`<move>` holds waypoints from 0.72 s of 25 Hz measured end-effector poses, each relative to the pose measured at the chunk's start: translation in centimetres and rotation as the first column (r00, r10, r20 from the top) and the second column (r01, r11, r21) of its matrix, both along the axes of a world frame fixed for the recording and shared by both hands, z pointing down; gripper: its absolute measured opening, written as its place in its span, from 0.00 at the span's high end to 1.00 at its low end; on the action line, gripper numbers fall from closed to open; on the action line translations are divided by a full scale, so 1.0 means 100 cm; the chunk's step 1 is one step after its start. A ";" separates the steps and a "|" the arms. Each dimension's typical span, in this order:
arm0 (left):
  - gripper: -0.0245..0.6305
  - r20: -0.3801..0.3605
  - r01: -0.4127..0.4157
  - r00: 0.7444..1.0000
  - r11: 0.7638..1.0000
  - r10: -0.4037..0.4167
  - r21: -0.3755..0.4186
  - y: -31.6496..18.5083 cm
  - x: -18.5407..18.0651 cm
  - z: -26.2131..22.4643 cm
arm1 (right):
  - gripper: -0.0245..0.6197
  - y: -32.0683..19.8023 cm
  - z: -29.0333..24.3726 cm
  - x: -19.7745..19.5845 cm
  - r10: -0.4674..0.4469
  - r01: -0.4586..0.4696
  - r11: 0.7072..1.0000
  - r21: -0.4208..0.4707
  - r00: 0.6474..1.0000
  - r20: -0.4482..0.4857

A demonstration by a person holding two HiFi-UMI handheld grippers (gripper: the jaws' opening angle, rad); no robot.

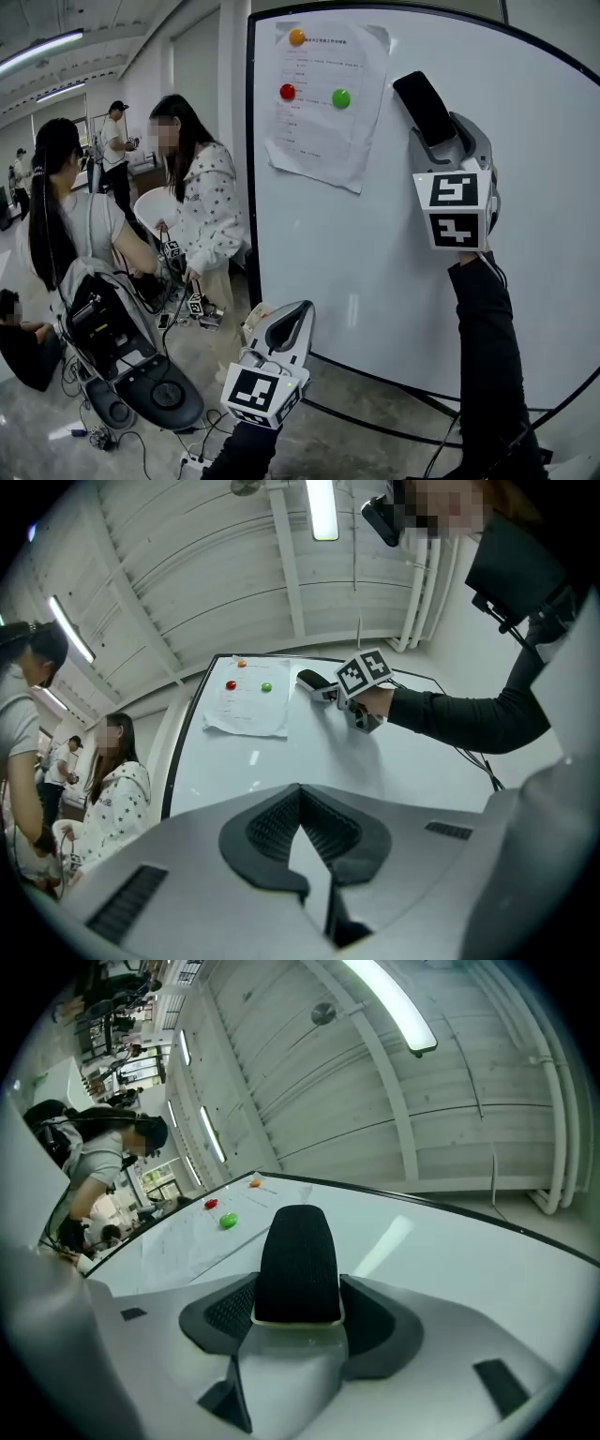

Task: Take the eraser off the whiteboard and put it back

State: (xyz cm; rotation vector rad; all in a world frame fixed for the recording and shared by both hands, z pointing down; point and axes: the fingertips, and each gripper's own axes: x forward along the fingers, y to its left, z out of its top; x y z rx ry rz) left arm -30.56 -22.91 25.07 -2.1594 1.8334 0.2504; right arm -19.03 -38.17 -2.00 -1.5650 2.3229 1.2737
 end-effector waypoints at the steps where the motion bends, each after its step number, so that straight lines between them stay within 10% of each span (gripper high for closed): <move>1: 0.96 -0.001 0.001 1.000 1.000 -0.001 -0.001 0.000 0.000 0.001 | 0.53 0.000 0.001 0.000 -0.020 0.020 1.000 -0.010 1.000 0.011; 18: 0.95 -0.003 -0.033 0.999 0.999 0.033 0.005 -0.021 0.022 0.009 | 0.53 0.060 0.036 0.083 -0.145 0.151 0.988 -0.025 0.976 0.160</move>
